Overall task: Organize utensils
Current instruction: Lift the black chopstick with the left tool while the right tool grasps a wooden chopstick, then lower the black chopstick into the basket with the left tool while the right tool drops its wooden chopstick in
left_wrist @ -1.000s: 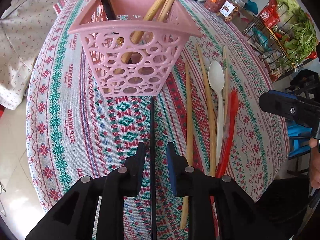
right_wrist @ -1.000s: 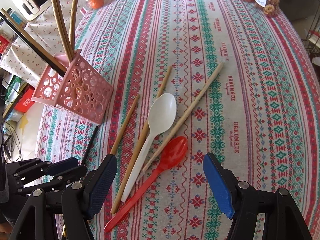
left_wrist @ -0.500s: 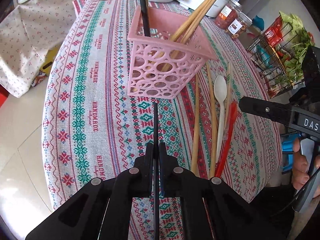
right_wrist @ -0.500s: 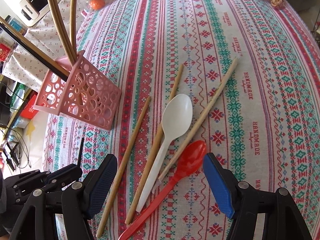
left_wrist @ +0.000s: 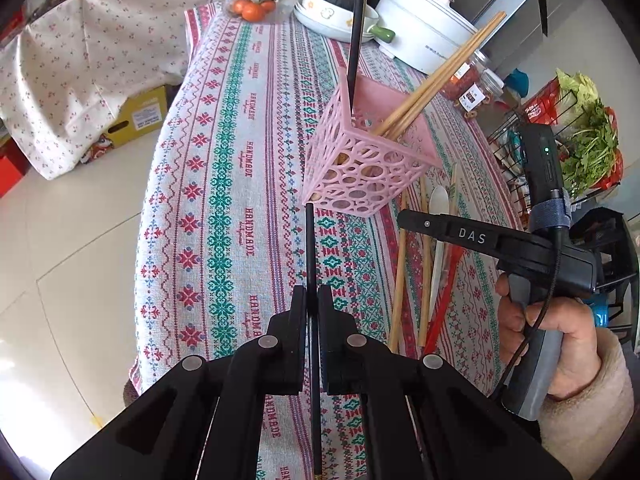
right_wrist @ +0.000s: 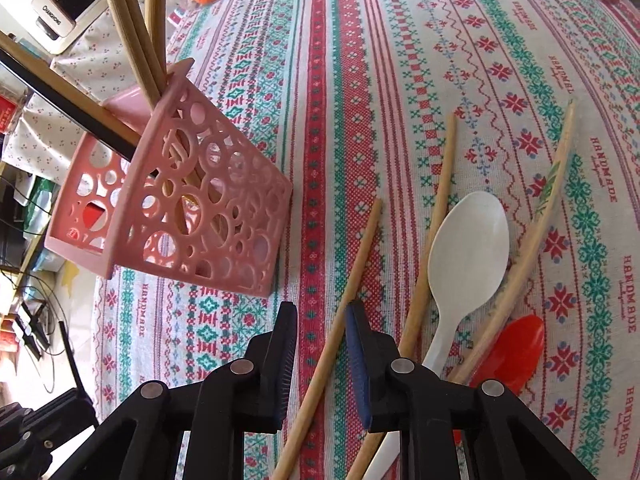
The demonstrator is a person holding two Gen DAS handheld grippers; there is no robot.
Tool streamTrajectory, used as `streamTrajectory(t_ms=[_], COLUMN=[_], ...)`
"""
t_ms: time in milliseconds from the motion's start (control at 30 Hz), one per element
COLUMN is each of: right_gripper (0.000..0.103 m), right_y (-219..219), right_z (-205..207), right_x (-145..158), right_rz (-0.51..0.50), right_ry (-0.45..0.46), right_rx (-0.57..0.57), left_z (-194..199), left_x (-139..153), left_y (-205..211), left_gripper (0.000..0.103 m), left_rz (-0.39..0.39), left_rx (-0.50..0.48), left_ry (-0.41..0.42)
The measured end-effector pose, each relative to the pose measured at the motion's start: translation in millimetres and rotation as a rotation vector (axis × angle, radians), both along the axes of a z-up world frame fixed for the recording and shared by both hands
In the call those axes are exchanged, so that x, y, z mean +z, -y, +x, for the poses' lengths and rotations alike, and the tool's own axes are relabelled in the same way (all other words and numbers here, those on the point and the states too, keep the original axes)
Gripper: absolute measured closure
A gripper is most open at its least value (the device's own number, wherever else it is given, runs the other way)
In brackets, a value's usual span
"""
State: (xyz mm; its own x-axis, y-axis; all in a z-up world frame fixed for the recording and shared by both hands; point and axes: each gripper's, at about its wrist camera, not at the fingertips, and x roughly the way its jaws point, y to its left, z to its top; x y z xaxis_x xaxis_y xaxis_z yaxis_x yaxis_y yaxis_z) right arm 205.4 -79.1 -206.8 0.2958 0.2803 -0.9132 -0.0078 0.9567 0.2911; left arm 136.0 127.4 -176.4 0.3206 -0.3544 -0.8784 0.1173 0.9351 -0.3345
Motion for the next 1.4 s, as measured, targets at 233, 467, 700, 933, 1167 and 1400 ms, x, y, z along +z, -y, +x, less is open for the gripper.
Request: streamTrajectory(t_ms=[233,467,700,933,1167,1400], right_gripper=[0.093,0.097,0.098,0.098,0.098,0.098], right_y=[-22,-8,11,34,46,56], right_z=[-3,-26,-72,-107,-126,-125], right_x=[-7,10,73,127,164,197], right_rz=[-0.144,-0.016,0.055,0.092,0.118,0.148], right_ry=[0.047,0.08,0.275,0.479,0.602,0.683], right_rx=[0.04,0.057,0.128,0.155,0.154,0.127], left_z=[0,-5,-19,-32,-41,-49], left_x=[-1,12,53,95,129,167], left_y=[-2,-3,-1,9,22,17], left_gripper=[0.098,0.098,0.098,0.098,0.098,0.098], left_rz=[0.001,0.01,0.004,-0.045,-0.065,-0.089], left_rx=[0.006,0.029,0.039,0.056,0.069,0.129], left_ry=[0.006,0.063,0.2,0.324,0.437,0.601])
